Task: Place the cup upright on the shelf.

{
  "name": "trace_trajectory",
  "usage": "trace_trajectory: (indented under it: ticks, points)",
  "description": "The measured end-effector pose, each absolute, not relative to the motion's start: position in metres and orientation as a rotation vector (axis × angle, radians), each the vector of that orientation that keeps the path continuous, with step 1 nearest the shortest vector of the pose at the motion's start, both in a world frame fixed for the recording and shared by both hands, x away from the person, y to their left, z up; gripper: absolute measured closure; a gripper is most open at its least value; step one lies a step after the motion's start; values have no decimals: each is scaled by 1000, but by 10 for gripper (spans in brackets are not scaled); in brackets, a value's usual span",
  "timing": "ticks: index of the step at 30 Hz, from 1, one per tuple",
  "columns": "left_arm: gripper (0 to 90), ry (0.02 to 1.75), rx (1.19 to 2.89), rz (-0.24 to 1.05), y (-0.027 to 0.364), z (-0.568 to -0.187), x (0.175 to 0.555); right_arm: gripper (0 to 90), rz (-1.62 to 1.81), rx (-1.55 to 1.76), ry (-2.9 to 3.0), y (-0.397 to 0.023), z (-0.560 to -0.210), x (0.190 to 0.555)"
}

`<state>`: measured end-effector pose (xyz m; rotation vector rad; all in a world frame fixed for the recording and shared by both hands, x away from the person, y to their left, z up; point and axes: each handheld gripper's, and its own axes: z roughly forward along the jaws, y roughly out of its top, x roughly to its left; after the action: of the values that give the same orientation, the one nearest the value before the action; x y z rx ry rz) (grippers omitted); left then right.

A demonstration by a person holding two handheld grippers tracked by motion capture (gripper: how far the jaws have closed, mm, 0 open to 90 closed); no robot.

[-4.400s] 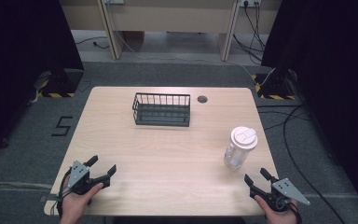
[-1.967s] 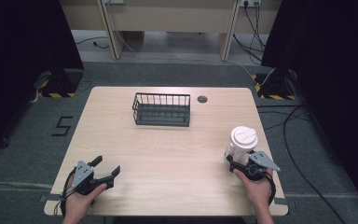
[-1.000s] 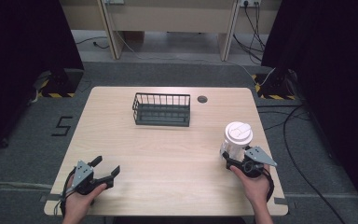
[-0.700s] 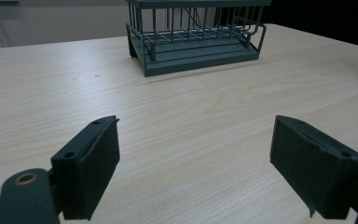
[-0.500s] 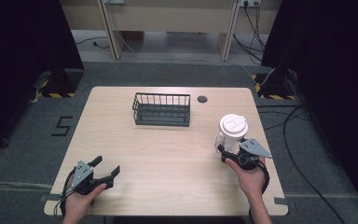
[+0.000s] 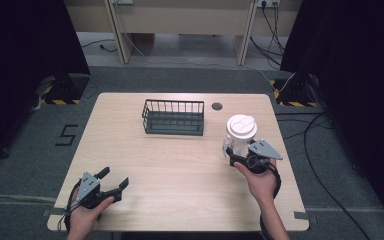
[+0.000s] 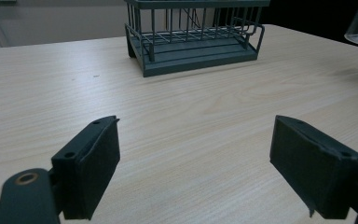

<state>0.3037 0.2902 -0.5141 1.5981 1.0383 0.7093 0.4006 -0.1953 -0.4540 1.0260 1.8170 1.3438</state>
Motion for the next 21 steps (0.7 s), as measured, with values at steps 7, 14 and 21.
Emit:
trace_trajectory:
  ticks: [7, 14, 21]
  points:
    - [154, 1038, 1596, 708, 290, -514, 304, 186, 1354, 1006, 1823, -183, -446, 411]
    - [153, 1037, 1595, 706, 290, -514, 304, 186, 1363, 994, 1833, -170, -443, 418]
    - [154, 1036, 1593, 705, 290, -514, 304, 186, 1373, 982, 1839, -157, -439, 427]
